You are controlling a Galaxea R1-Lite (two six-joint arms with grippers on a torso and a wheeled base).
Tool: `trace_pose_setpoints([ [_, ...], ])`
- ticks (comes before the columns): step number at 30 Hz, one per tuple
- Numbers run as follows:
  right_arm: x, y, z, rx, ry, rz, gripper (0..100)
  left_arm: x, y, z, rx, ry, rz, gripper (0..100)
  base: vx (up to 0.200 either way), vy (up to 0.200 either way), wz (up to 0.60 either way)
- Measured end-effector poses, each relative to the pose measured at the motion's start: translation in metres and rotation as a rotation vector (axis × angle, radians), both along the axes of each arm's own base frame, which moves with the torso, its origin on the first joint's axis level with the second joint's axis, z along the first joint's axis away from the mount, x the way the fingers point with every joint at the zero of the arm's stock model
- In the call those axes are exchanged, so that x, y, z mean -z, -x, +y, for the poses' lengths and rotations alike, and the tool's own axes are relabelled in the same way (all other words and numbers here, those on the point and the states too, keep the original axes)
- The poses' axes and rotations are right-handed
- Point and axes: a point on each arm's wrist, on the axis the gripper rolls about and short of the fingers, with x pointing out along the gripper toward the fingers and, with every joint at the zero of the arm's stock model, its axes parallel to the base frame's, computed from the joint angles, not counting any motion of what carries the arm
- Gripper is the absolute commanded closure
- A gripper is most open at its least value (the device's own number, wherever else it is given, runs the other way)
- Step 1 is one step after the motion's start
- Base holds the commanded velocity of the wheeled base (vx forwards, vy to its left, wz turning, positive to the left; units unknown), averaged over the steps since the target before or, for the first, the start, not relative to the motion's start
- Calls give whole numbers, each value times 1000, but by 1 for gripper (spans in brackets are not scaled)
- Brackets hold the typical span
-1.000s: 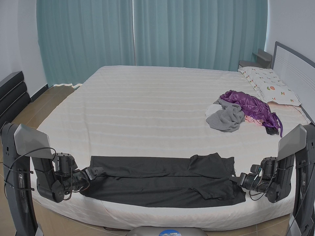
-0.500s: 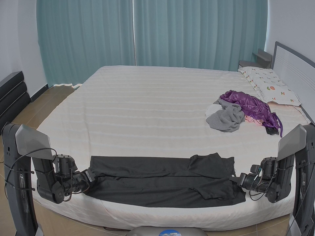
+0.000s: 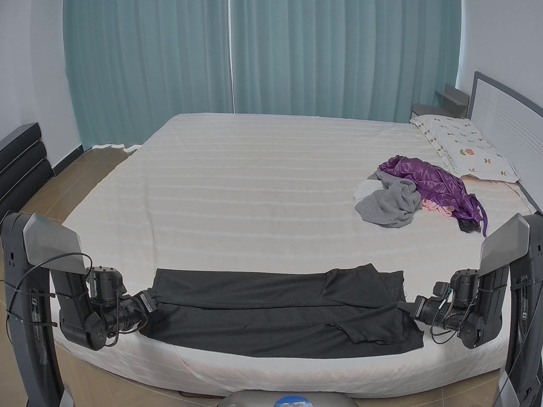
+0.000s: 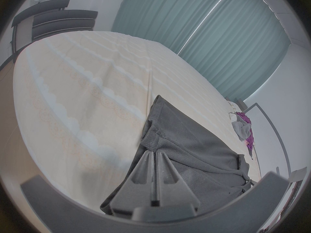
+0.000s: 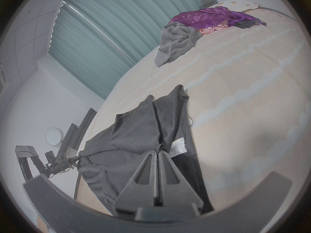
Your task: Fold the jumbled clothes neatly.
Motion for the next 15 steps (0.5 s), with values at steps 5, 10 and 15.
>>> trace_pose_setpoints([
  [5, 0, -1, 0, -1, 1, -5, 100, 1, -1, 1, -7, -2, -2, 100, 0, 0, 0],
  [10, 0, -4, 1, 4, 7, -16, 100, 2, -3, 1, -7, -3, -4, 100, 0, 0, 0],
  [15, 1, -5, 1, 10, 10, -16, 0, 4, -5, 1, -5, -3, -5, 0, 0, 0, 0],
])
